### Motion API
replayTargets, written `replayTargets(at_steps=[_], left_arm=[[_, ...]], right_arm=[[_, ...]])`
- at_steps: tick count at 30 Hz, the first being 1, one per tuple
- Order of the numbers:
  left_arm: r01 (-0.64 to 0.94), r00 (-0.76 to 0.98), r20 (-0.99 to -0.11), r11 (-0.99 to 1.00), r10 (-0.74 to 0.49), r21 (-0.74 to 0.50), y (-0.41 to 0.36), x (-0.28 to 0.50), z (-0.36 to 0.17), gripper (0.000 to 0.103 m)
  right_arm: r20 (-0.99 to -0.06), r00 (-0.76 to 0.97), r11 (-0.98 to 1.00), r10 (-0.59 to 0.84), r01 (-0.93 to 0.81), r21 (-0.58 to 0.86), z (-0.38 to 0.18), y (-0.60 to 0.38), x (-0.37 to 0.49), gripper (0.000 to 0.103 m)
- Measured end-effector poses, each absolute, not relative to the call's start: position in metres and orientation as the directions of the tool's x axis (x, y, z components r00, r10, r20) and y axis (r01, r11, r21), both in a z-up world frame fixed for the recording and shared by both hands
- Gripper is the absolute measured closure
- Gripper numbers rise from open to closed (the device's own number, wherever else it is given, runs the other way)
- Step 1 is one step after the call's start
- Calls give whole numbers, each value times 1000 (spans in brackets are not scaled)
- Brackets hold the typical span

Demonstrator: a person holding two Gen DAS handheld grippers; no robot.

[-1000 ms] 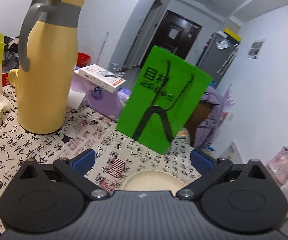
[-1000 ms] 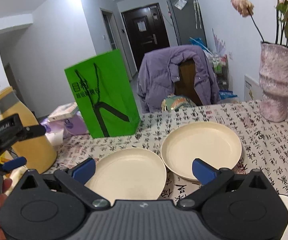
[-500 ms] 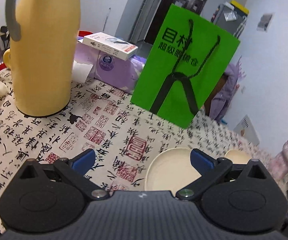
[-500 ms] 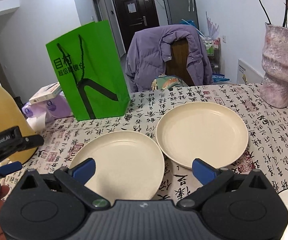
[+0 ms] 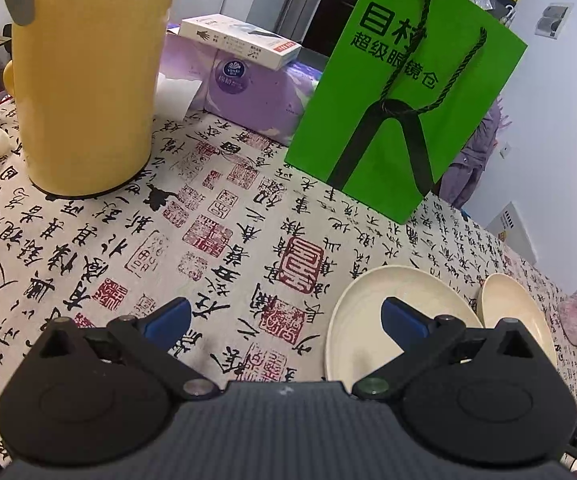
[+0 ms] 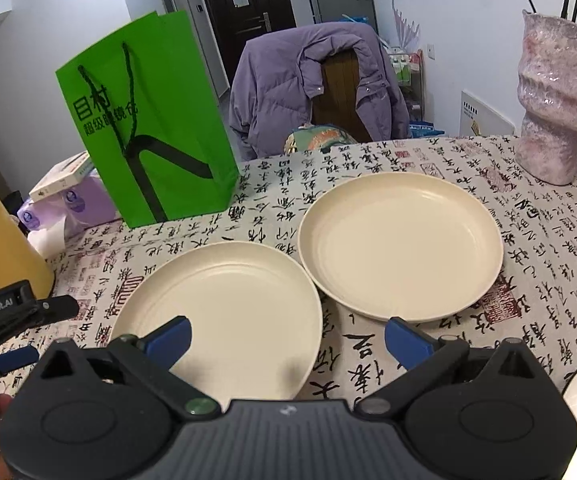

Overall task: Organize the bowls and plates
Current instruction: 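Lower both open grippers onto the rims of the two cream plates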

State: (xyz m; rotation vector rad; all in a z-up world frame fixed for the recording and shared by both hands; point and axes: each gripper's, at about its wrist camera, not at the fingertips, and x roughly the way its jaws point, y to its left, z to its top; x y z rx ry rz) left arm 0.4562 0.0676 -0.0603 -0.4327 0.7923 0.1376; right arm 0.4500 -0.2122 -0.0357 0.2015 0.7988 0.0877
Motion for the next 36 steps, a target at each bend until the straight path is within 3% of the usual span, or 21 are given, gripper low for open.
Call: replayTargets(at_steps=[14, 17, 20, 22, 30, 36], left_arm=[[-293, 655, -755, 909, -35, -296, 71, 464, -72, 0], [-289, 656, -754, 911, -35, -294, 70, 463, -73, 1], [-277, 654, -755, 913, -47, -298, 69, 464, -75, 6], [-265, 652, -757, 918, -55, -295, 66, 465, -75, 11], [-209, 670, -739, 940, -63, -269, 54, 464, -74, 24], [-160, 667, -741, 956, -79, -246, 43, 466, -77, 46]], right_arm=[[-727, 669, 981, 155, -21, 191, -42, -198, 454, 7], [-738, 657, 982, 154, -17, 190, -46, -197, 457, 16], [-747, 650, 983, 141, -3, 182, -50, -198, 459, 18], [-749, 649, 983, 136, 8, 185, -51, -200, 459, 25], [-769, 625, 974, 133, 60, 217, -60, -215, 469, 36], [-787, 603, 966, 134, 96, 239, -68, -223, 476, 43]])
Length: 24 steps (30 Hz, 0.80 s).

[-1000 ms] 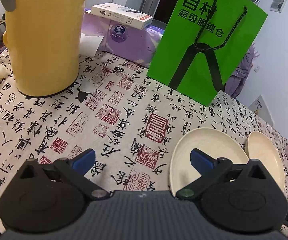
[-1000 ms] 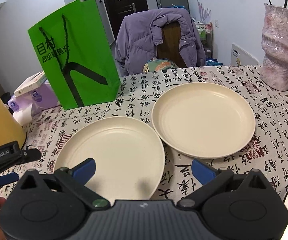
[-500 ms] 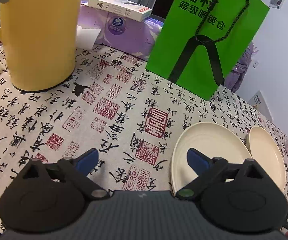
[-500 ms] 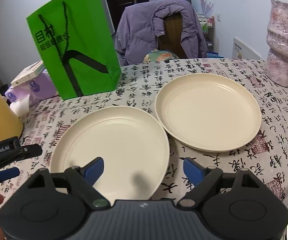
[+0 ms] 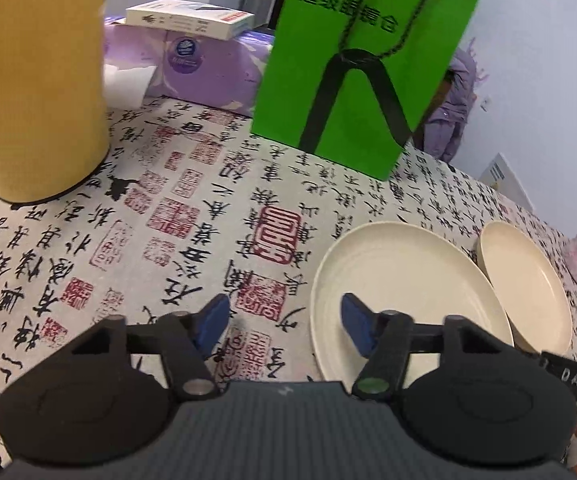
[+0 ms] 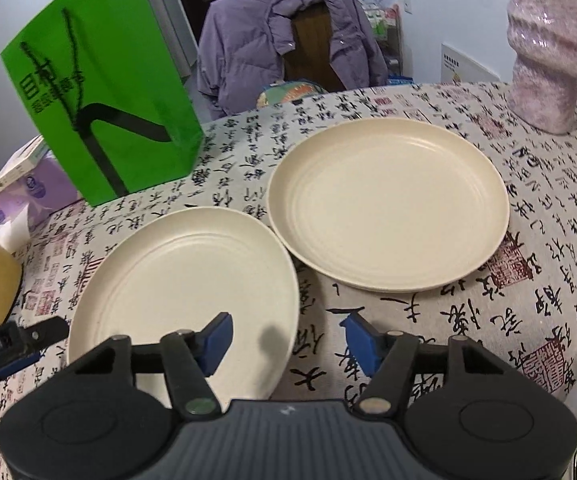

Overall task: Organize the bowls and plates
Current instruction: 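Lower both open grippers onto the rims of the two cream plates, then close the left gripper on one plate rim while the right closes on the other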

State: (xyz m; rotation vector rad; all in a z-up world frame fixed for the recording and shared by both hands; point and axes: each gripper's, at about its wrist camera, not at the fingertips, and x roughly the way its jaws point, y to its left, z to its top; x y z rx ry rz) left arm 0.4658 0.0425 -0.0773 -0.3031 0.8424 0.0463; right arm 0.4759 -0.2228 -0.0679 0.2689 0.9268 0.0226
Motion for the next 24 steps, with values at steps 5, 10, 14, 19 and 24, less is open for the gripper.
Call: replayTargets(at_steps=[5, 10, 14, 19, 24], left_arm=[[-127, 658, -747, 965, -90, -229, 35, 467, -82, 60], [-124, 650, -754, 967, -91, -223, 33, 469, -85, 63], [-125, 646, -758, 967, -89, -220, 33, 470, -86, 63], [-121, 632, -770, 969, -93, -217, 30, 473, -91, 64], [-117, 622, -776, 968, -104, -224, 30, 474, -95, 68]], right_arm=[[-793, 594, 968, 136, 90, 234, -70, -223, 480, 49], [-801, 582, 968, 140, 90, 234, -72, -222, 484, 59], [-813, 565, 969, 142, 90, 232, -74, -220, 488, 60], [-821, 553, 971, 140, 87, 224, -75, -217, 491, 61], [-832, 535, 968, 150, 93, 234, -78, -219, 495, 66]])
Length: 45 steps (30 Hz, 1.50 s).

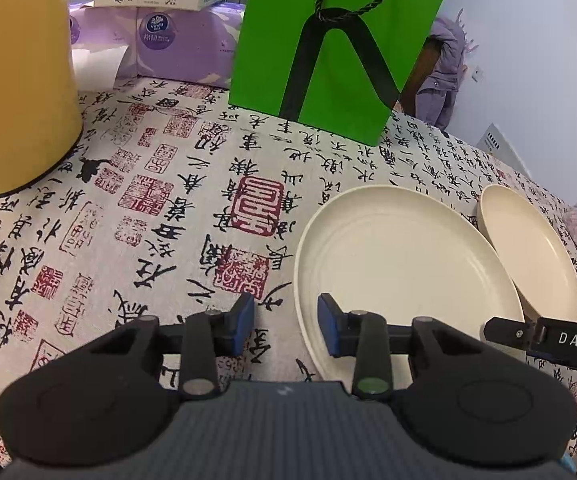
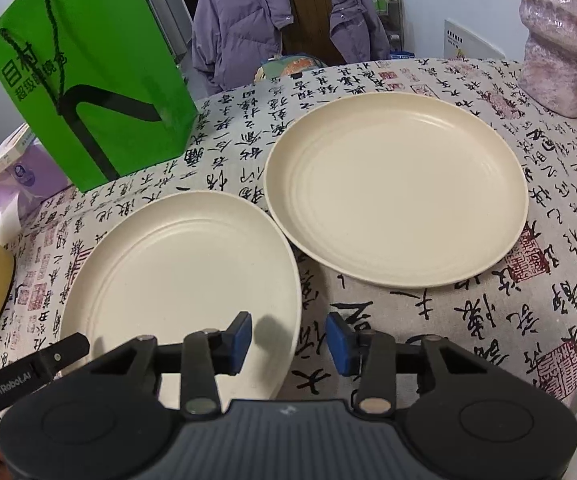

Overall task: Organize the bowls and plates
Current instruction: 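Close the left gripper on one plate rim while the right closes on the other, then lift both cream plates off the table with both grippers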

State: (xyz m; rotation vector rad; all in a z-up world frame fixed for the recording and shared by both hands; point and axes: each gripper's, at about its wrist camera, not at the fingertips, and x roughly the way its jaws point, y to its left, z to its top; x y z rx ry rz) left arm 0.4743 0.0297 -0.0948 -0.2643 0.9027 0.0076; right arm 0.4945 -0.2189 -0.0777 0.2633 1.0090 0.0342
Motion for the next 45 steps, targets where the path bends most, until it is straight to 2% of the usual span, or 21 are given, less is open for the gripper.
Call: replayTargets(at_steps=[8, 10, 12, 20, 32, 45], left_arm=[[-96, 627, -768, 966, -129, -241, 27, 475, -97, 83], [-83, 631, -763, 966, -139, -245, 26, 475, -98, 89], [-77, 635, -760, 967, -140, -242, 24, 475, -98, 90], [-77, 647, -751, 969, -129, -233, 23, 475, -98, 91], [-99, 661, -745, 975, -85, -199, 21, 473, -95, 91], [-128, 717, -696, 972, -46, -196, 22, 464, -78, 90]], right_arm=[[-837, 530, 975, 134, 80, 207, -78, -213, 499, 66], [-836, 529, 975, 145, 69, 213, -78, -212, 499, 74], [-837, 527, 976, 146, 63, 210, -78, -211, 499, 79], [-833, 537, 981, 130, 54, 188, -78, -210, 498, 84], [-814, 567, 990, 123, -15, 140, -75, -201, 494, 84], [-737, 658, 987, 153, -59, 152, -57, -201, 484, 87]])
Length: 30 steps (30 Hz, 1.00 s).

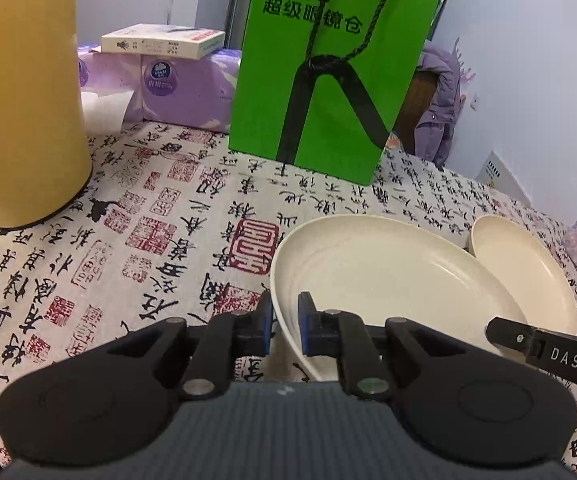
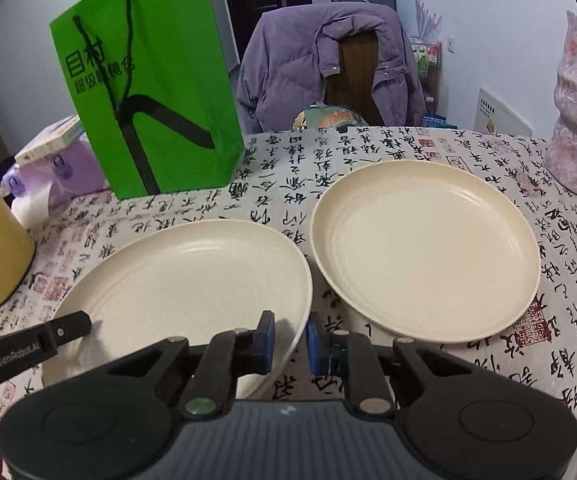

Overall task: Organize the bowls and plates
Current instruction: 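Lift both cream plates off the table with both grippers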

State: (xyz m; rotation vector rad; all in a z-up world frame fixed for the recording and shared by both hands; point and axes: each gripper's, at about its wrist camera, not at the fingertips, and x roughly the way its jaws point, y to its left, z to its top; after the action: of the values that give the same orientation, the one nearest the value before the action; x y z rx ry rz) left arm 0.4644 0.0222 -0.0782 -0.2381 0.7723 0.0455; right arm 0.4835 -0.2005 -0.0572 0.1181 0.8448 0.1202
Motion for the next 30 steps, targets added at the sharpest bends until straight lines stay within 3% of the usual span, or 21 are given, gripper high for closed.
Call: replayTargets(at_steps=[30], left_arm=[[-119, 834, -551, 962, -37, -245, 27, 432, -25, 90]], right_arm=[[-574, 797, 976, 190, -89, 199, -8, -204, 445, 87]])
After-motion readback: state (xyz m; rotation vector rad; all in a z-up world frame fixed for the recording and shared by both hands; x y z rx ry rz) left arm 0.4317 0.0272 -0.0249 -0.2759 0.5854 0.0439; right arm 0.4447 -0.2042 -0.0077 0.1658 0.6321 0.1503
